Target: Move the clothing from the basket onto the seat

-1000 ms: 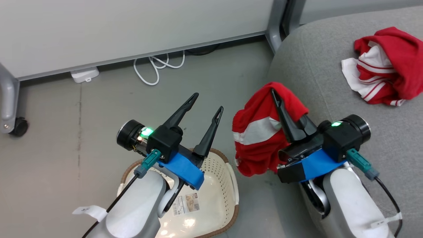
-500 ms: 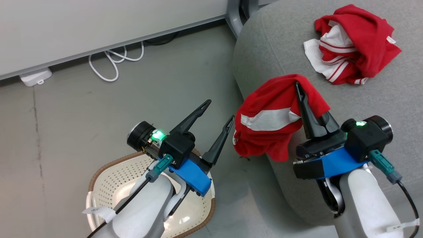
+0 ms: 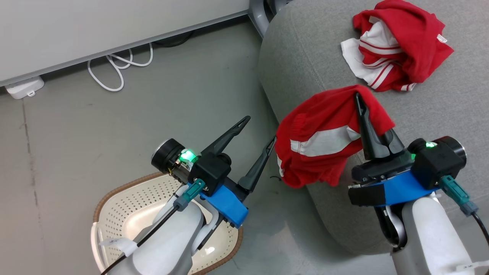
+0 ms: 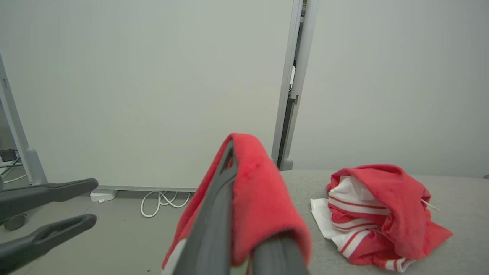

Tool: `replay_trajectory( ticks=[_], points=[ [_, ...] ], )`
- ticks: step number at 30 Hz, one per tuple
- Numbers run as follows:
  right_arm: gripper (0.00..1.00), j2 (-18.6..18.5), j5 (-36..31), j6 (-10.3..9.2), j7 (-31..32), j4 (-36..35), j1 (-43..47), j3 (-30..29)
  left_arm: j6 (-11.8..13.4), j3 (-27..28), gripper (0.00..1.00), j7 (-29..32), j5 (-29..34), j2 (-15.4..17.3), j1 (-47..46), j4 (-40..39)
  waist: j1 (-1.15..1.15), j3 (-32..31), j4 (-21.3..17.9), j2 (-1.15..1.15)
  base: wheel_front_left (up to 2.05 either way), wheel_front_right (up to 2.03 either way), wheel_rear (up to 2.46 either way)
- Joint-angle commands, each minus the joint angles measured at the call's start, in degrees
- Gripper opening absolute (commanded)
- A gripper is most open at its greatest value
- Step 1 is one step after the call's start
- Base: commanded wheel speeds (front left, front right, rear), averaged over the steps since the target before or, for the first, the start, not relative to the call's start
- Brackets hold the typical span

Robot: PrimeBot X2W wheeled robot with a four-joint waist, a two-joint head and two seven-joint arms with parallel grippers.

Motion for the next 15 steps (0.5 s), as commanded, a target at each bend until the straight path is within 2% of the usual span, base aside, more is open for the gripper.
replay_trajectory(
  ticks=[1,7,15],
  points=[
    [0.0,0.2,0.1,0.03,-0.2,-0.4,-0.4,-0.4,-0.4,0.0,1.0,-0.1,-0.1,0.3,-1.1,-0.2,0.0,0.3,0.3,0.0,0.0,0.0,0.0],
    [0.0,0.2,-0.3,0.03,-0.2,-2.2,-5.1,-2.2,0.3,0.7,1.0,-0.1,0.2,0.8,-2.3,-1.2,0.0,3.2,1.2,0.0,0.0,0.0,0.0],
    [0.0,-2.8,-0.4,0.03,-0.2,-5.4,-20.4,-8.2,0.5,1.4,1.0,0.1,1.2,2.2,-6.2,-2.2,0.0,11.6,2.6,0.0,0.0,0.0,0.0]
  ],
)
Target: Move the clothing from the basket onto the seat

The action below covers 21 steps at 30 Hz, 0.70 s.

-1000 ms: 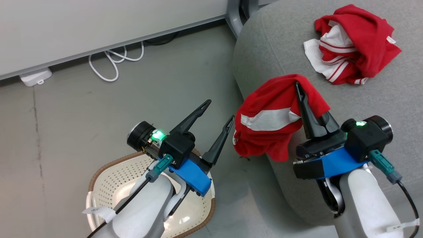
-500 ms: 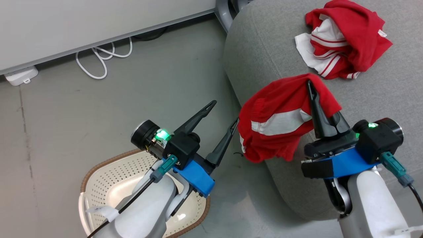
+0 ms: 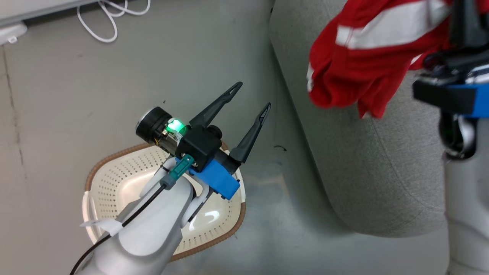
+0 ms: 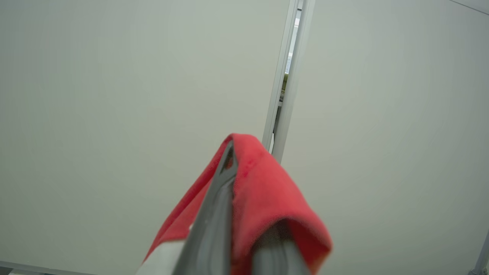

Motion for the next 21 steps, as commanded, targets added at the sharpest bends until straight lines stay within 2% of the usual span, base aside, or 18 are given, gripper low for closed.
replay_trajectory(
  ticks=[1,5,9,13,17,21],
  points=[
    [0.0,-1.1,-0.2,0.01,-0.2,-0.6,-2.9,-1.1,0.2,0.2,1.0,0.1,0.6,0.4,-1.5,-0.3,0.0,3.9,1.2,0.0,0.0,0.0,0.0],
    [0.0,-4.5,-0.7,0.01,-0.2,-2.5,-12.0,-6.1,0.2,0.2,1.0,0.3,1.1,1.1,-4.0,-1.1,0.0,8.7,2.3,0.0,0.0,0.0,0.0],
    [0.0,-9.4,0.3,0.01,-0.2,-1.4,-21.5,-11.2,0.1,-0.1,1.0,0.4,1.7,1.2,-6.3,-1.8,0.0,12.9,3.2,0.0,0.0,0.0,0.0],
    [0.0,-17.1,0.2,0.01,-0.2,3.1,-30.2,-14.1,0.0,-0.7,1.0,0.4,2.1,1.4,-8.1,-1.9,0.0,16.0,4.0,0.0,0.0,0.0,0.0],
    [0.0,-23.1,0.2,0.01,-0.1,8.9,-35.1,-16.0,-0.1,-1.1,1.0,0.3,2.2,1.2,-9.2,-1.9,0.0,18.1,4.4,0.0,0.0,0.0,0.0],
    [0.0,-26.3,-0.2,0.01,-0.1,12.8,-35.8,-17.6,-0.1,-1.4,1.0,0.1,2.3,1.1,-9.7,-1.8,0.0,19.3,4.6,0.0,0.0,0.0,0.0]
  ],
)
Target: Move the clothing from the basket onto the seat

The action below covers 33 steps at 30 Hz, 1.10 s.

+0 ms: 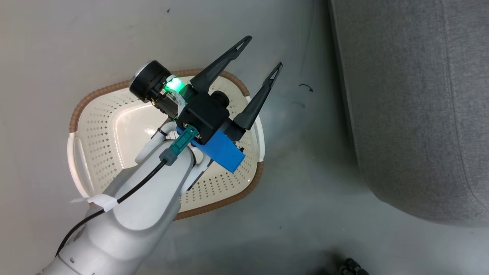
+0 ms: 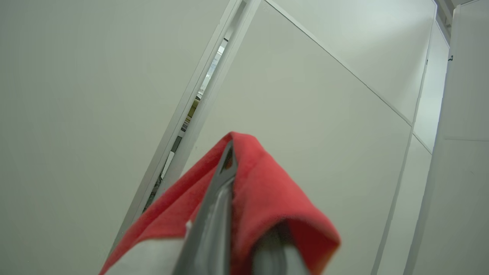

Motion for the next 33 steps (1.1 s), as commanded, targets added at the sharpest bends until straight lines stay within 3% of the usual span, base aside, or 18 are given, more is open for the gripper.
replay_trajectory(
  ticks=[1,5,18,26,28,29,33],
  points=[
    [0.0,-0.6,-0.3,0.01,0.0,1.3,0.6,-0.5,-0.1,-0.1,1.0,-0.2,0.3,0.1,-1.0,-0.1,-0.01,0.6,0.2,0.0,0.0,0.0,0.0],
    [0.0,-0.4,-0.7,0.01,0.0,5.2,5.1,-1.9,0.1,0.0,1.0,-0.3,0.2,0.6,-1.3,-0.2,-0.01,1.3,0.0,0.0,0.0,0.0,0.0],
    [0.0,10.8,-3.8,0.01,0.0,10.7,20.2,-7.7,0.6,-0.2,1.0,-0.4,-0.2,1.3,-1.7,-0.5,-0.01,1.5,-0.5,0.0,0.0,0.0,0.0],
    [0.0,13.1,-2.9,0.01,0.0,12.4,24.9,-8.5,0.7,-0.5,1.0,-0.4,-0.8,1.0,-1.3,0.3,-0.01,-0.2,-0.4,0.0,0.0,0.0,0.0],
    [0.95,13.7,-2.6,0.01,0.0,11.7,26.3,-8.7,0.9,-0.4,1.0,-0.4,-1.1,1.0,-0.7,0.5,-0.01,-1.3,-0.4,0.0,0.0,0.0,0.0],
    [1.0,14.2,-2.5,0.01,0.0,11.4,27.2,-8.7,1.0,-0.4,1.0,-0.5,-1.1,0.9,-0.3,0.6,-0.01,-2.0,-0.4,0.0,0.0,0.0,0.0],
    [1.0,15.6,-2.5,0.01,0.0,9.8,31.4,-8.7,1.3,-0.3,1.0,-0.5,-1.7,0.4,1.0,0.9,-0.01,-5.2,-0.3,0.0,0.0,0.0,0.0]
  ],
)
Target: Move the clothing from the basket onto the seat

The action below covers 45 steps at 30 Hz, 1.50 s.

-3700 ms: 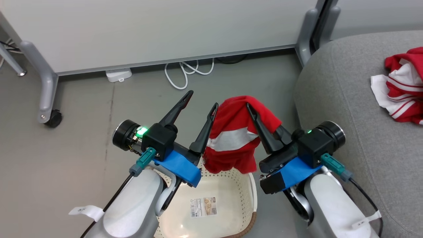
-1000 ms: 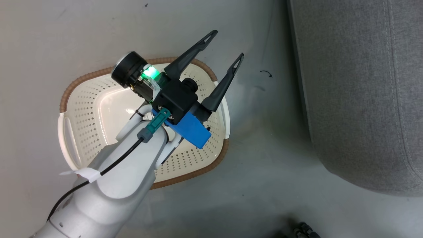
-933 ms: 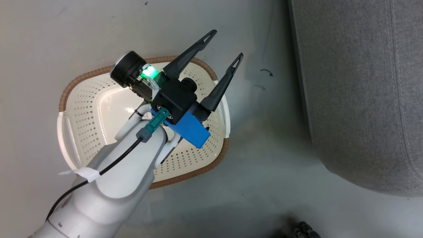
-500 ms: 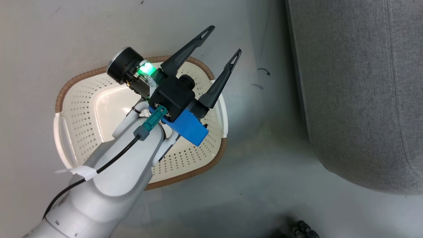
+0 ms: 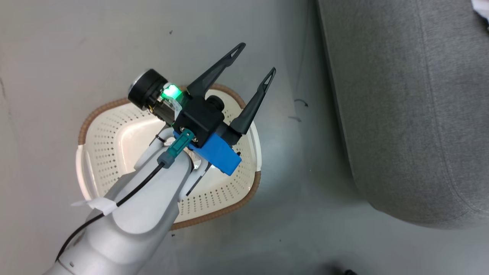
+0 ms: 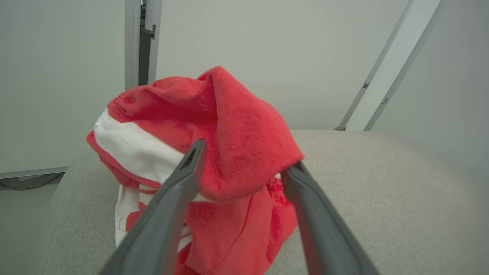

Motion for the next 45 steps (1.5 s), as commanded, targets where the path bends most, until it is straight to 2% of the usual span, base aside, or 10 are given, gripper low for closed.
replay_trajectory(
  ticks=[1,6,13,25,35,45],
  points=[
    [1.0,0.2,0.3,0.01,0.0,-0.3,1.7,-0.1,0.2,0.3,1.0,-0.2,-0.3,-0.1,0.5,0.1,0.0,-2.1,0.2,0.0,0.0,0.0,0.0],
    [1.0,1.9,0.5,0.01,0.0,-2.8,8.6,0.4,0.7,1.5,1.0,-0.2,-1.1,-0.8,3.6,-0.6,0.0,-7.4,0.5,0.0,0.0,0.0,0.0],
    [1.0,3.9,1.8,0.01,0.0,-9.0,16.5,4.9,1.5,5.1,1.0,-0.3,-2.3,-1.3,9.4,-1.8,0.0,-14.5,1.1,0.0,0.0,0.0,0.0],
    [1.0,7.3,2.5,0.01,0.0,-17.8,24.6,14.7,2.8,16.2,1.0,-0.2,-1.8,-2.4,19.1,-5.3,0.0,-23.5,6.1,0.0,0.0,0.0,0.0],
    [1.0,9.7,2.0,0.02,0.0,-19.3,28.7,19.1,2.2,25.7,1.0,-0.2,-0.1,-3.7,26.8,-6.8,0.0,-29.1,10.4,0.0,0.0,0.0,0.0],
    [1.0,11.9,1.5,0.01,0.0,-19.2,34.5,19.4,1.2,32.2,1.0,-0.2,1.7,-6.0,33.4,-7.0,0.0,-33.2,12.5,0.0,0.0,0.0,0.0]
  ],
)
